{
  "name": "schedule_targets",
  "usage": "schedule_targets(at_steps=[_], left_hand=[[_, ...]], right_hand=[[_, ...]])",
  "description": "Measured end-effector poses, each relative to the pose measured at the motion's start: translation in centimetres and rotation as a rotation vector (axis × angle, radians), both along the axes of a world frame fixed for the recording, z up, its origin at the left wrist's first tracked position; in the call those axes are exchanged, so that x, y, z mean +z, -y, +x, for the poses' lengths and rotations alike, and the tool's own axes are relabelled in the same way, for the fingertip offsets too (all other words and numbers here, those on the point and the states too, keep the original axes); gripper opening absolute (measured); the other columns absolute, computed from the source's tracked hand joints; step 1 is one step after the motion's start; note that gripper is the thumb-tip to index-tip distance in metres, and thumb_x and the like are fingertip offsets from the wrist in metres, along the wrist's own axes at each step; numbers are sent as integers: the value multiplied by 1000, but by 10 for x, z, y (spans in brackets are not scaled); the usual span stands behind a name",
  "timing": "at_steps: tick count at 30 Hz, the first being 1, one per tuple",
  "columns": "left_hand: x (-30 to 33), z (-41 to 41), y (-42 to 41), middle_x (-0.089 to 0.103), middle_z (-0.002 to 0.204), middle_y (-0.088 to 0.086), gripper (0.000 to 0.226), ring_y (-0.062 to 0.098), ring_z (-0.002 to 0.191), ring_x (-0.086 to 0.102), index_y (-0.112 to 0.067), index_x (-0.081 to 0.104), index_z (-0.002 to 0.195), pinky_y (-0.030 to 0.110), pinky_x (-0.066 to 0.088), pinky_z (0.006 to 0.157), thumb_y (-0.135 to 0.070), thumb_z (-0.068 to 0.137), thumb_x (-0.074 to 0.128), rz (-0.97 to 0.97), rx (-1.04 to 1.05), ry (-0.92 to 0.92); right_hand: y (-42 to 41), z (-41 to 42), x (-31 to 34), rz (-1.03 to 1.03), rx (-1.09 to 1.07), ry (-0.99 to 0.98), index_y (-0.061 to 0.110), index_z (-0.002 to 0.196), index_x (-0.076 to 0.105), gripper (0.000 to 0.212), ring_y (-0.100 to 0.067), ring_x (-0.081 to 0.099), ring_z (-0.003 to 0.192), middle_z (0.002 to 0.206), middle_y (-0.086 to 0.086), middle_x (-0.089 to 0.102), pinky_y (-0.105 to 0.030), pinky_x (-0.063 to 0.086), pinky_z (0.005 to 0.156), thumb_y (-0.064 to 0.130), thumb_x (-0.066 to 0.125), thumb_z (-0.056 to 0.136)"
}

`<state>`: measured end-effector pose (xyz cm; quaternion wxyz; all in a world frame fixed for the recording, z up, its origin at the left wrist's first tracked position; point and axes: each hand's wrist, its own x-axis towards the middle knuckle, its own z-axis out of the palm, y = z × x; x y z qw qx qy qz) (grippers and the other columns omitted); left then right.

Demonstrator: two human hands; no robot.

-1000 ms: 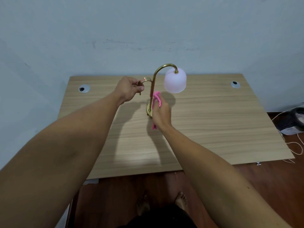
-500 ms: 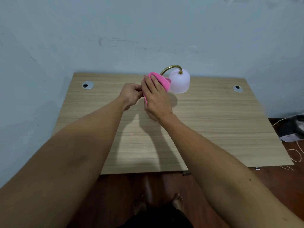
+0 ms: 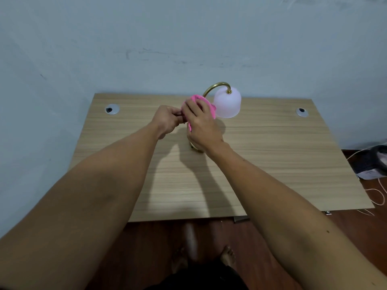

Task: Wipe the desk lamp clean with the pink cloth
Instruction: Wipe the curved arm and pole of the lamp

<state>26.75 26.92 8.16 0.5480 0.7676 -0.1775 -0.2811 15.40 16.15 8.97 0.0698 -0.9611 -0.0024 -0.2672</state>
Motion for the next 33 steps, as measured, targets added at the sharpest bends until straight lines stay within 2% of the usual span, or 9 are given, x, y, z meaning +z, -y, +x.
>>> schedule_targets(at_steps=[2,7,11,15,21,24,27,30,33], left_hand=[[0,1,0,63,64,-3,13,18,69,41,-4,78,88,26,37,61,4,86,69,23,0,15],[-1,1,1,69,89,10,21,20,82,45,1,78,106,25,40,65,-2,85,76,-25,12,-21],[-2,4,1,69,83,6,10,19,81,47,-6,79,94,26,41,68,-3,86,74,11,-8,1],[-2,2,3,72,94,10,22,19,83,49,-2,77,109,20,42,63,-3,87,76,-21,15,-28],[-4,5,2,73,81,2,14,18,80,51,-5,80,100,21,42,63,-4,87,75,11,-6,-3],[-2,3,2,75,92,8,20,16,81,53,-4,78,106,19,42,61,-5,86,78,1,1,-15],[-1,2,3,72,92,8,23,10,72,53,-3,77,108,15,40,56,-5,86,78,2,19,-23],[0,2,5,70,80,-1,23,-4,55,55,-3,78,108,13,39,56,-8,86,79,29,35,10],[1,3,3,72,86,2,14,11,74,57,-9,79,99,19,41,62,-9,85,80,35,14,10]], right_hand=[[7,-1,4,-77,43,-33,-3,123,67,51,-45,58,119,128,-16,67,-45,38,115,8,40,81],[6,-2,8,20,-70,-96,-2,129,61,59,-40,52,132,133,-16,61,-51,38,118,9,29,81],[10,-4,13,-106,47,-86,-3,122,66,58,-43,59,117,126,-17,66,-46,41,113,7,32,76],[1,-10,15,63,-88,-38,-4,128,65,65,-39,56,132,130,-17,66,-44,41,118,5,27,76],[14,-8,17,-121,35,-152,-6,131,61,64,-43,56,124,132,-20,62,-50,37,119,-1,30,75],[12,-9,18,-5,2,-93,-4,122,64,57,-39,57,119,124,-19,63,-46,35,122,-6,35,73],[9,-11,15,90,-31,-48,-7,117,66,48,-39,60,106,113,-21,65,-37,41,108,-15,51,73],[16,-22,9,150,-120,-15,-5,112,70,39,-41,63,101,110,-20,68,-46,53,85,-11,55,77],[20,-42,3,362,-249,51,-1,112,72,37,-39,58,103,112,-17,66,-49,52,86,-7,49,84]])
